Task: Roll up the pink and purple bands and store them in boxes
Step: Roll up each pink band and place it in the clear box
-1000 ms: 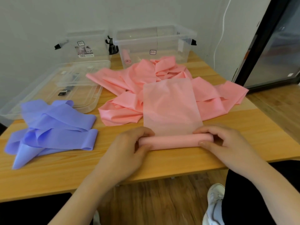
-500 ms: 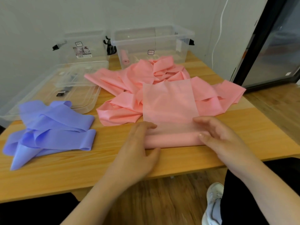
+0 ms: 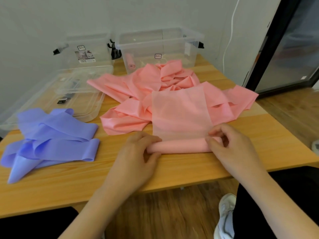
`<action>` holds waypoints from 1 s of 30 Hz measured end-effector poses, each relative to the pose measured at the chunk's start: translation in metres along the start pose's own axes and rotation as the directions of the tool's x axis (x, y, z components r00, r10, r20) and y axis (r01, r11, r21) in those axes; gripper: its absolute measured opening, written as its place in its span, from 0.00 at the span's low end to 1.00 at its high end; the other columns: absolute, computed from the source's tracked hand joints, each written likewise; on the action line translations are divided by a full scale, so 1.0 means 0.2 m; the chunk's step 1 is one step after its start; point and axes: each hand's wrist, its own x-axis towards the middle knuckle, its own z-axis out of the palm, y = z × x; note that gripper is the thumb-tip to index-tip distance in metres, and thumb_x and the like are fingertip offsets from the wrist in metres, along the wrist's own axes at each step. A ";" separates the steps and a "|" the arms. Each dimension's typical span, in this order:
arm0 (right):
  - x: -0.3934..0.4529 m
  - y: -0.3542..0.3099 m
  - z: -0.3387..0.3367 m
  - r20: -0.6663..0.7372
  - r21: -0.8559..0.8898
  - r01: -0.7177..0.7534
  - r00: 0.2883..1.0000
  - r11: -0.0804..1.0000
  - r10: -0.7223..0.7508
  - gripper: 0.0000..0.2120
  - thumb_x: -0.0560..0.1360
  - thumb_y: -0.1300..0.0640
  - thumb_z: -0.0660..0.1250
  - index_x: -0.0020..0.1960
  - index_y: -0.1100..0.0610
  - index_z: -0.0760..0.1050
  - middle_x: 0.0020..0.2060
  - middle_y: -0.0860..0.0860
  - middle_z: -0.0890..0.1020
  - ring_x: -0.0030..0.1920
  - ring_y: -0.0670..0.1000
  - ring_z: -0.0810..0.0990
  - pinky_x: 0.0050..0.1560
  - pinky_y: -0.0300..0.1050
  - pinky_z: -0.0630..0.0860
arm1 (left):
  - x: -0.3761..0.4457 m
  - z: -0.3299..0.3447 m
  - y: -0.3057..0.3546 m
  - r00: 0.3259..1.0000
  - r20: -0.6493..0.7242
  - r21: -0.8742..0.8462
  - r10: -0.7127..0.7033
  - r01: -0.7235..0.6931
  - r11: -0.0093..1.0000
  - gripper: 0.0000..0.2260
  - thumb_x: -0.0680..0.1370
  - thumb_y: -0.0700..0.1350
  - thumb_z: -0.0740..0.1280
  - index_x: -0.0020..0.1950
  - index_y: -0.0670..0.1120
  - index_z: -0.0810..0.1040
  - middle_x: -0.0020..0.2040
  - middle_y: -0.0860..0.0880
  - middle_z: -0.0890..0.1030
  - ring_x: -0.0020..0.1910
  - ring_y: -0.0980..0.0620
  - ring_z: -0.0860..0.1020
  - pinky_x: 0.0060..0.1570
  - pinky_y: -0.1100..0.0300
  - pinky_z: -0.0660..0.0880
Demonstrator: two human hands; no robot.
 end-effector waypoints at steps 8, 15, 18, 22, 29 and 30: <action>0.00 -0.03 -0.03 0.144 0.014 0.111 0.983 0.994 -0.112 0.14 0.73 0.58 0.66 0.53 0.42 0.72 0.50 0.30 0.71 0.51 0.29 0.69 0.50 0.19 0.60 | -0.02 -0.01 0.02 0.999 0.016 -0.025 -0.045 0.045 0.999 0.17 0.76 0.49 0.62 0.65 0.50 0.71 0.56 0.57 0.74 0.56 0.58 0.71 0.52 0.78 0.60; 0.00 -0.04 -0.02 0.277 0.453 -0.199 0.958 0.869 0.075 0.18 0.75 0.62 0.63 0.56 0.40 0.70 0.61 0.37 0.71 0.63 0.36 0.68 0.63 0.36 0.63 | -0.02 0.02 0.06 0.981 0.193 -0.037 0.007 0.000 0.999 0.31 0.77 0.43 0.62 0.74 0.52 0.47 0.75 0.54 0.49 0.70 0.61 0.53 0.61 0.79 0.46; 0.02 -0.01 -0.02 0.232 0.643 -0.240 0.966 0.727 0.114 0.19 0.68 0.63 0.65 0.55 0.46 0.74 0.60 0.42 0.76 0.62 0.38 0.71 0.65 0.41 0.65 | -0.01 0.00 0.09 0.988 0.136 -0.247 -0.080 0.112 0.963 0.32 0.73 0.34 0.61 0.71 0.53 0.53 0.64 0.53 0.64 0.45 0.67 0.71 0.47 0.79 0.63; 0.00 -0.02 0.01 0.273 0.677 -0.236 0.960 0.697 0.061 0.23 0.63 0.62 0.62 0.56 0.48 0.75 0.60 0.44 0.76 0.62 0.40 0.72 0.60 0.40 0.67 | -0.02 0.00 0.13 0.983 0.164 -0.295 -0.077 0.124 0.948 0.33 0.70 0.33 0.60 0.69 0.57 0.54 0.62 0.60 0.62 0.39 0.65 0.71 0.41 0.77 0.65; 0.02 0.01 -0.06 0.168 0.116 -0.055 0.985 0.992 0.035 0.15 0.73 0.63 0.67 0.45 0.42 0.76 0.47 0.37 0.78 0.50 0.37 0.75 0.49 0.27 0.67 | 0.01 0.00 0.01 0.999 -0.012 -0.036 -0.035 0.035 0.999 0.14 0.72 0.38 0.68 0.56 0.50 0.76 0.50 0.56 0.74 0.47 0.63 0.71 0.48 0.79 0.62; 0.02 0.01 -0.05 0.151 0.099 -0.045 0.988 0.994 0.029 0.14 0.73 0.62 0.66 0.45 0.42 0.75 0.46 0.37 0.78 0.48 0.35 0.74 0.46 0.24 0.66 | 0.01 -0.01 0.02 0.998 -0.021 -0.055 -0.056 0.054 0.997 0.13 0.73 0.39 0.68 0.55 0.51 0.76 0.47 0.58 0.75 0.44 0.63 0.72 0.46 0.79 0.63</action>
